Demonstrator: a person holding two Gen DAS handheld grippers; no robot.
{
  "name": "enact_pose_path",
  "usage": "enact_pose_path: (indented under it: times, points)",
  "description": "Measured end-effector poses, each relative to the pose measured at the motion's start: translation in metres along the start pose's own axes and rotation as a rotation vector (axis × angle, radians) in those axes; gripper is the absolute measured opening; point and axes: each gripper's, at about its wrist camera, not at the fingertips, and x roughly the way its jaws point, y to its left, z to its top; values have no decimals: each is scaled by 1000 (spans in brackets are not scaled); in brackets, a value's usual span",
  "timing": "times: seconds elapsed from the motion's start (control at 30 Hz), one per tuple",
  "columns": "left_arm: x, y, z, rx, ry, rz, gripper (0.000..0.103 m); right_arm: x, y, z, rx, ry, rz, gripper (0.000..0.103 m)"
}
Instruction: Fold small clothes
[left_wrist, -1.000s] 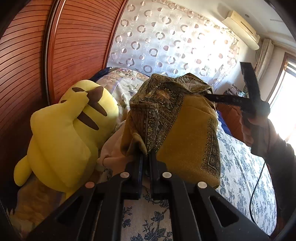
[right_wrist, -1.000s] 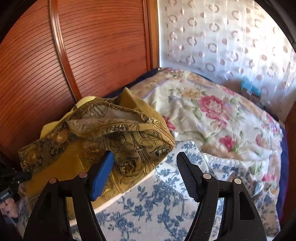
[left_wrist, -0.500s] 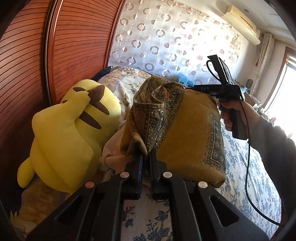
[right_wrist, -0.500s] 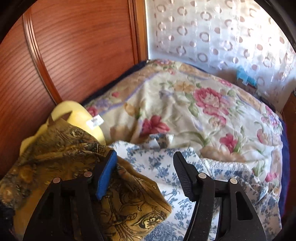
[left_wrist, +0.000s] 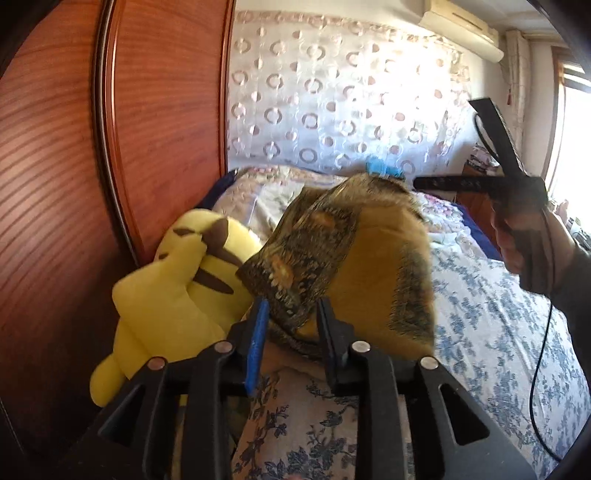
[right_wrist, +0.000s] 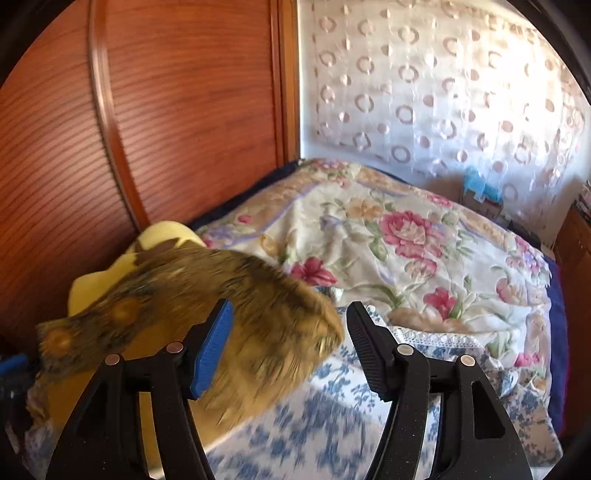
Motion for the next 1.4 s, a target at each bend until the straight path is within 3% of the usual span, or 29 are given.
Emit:
enact_pose_path:
  times: [0.1,0.53,1.03,1.4]
  points:
    - [-15,-9,3,19,-24,-3,38,-29,5,-12,-4,-19,8,67]
    - [-63,-73,-6,138,-71,-47,42,-157,15,-98,47,-111,-50,74]
    - [-86,-145,-20,188,-57,-153,42,-272,14,-183,138,-185,-196,89]
    - [-119,-178,-6,199,-95,-210,42,-345,13,-212,209,-274,-351,91]
